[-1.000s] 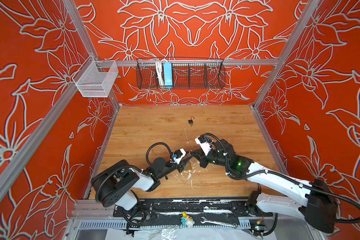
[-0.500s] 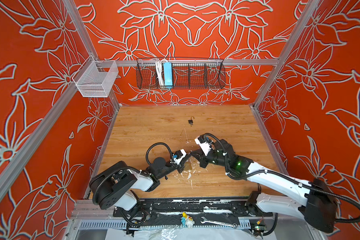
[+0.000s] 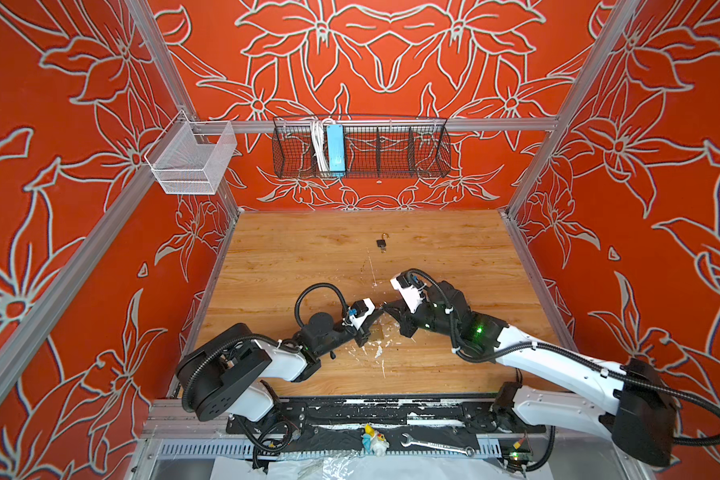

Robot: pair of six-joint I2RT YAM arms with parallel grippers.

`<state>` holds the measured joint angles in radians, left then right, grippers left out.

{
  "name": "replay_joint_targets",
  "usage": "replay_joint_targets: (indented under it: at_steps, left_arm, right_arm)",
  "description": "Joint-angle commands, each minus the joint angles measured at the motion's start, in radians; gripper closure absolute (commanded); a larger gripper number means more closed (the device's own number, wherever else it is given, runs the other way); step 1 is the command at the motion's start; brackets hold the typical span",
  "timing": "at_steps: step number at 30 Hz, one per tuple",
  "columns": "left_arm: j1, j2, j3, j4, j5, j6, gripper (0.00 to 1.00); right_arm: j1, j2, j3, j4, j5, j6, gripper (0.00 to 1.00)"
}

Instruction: Unlock with the key

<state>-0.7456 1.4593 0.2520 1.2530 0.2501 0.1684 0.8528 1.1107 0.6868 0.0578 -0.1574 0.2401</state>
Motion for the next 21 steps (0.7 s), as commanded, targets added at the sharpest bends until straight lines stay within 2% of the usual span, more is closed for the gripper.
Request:
replay_joint_targets:
  at_steps: [1, 10, 21]
  left_arm:
    - [-0.005, -0.028, 0.007, -0.003, 0.051, 0.027, 1.00]
    - [-0.005, -0.045, 0.007, -0.021, 0.052, 0.034, 1.00]
    - [-0.005, -0.051, 0.007, -0.031, 0.067, 0.040, 1.00]
  right_arm:
    - [-0.010, -0.015, 0.001, -0.033, 0.163, 0.014, 1.00]
    - [-0.010, 0.008, 0.021, -0.081, 0.245, 0.034, 1.00]
    - [-0.010, 0.028, 0.030, -0.096, 0.267, 0.041, 1.00]
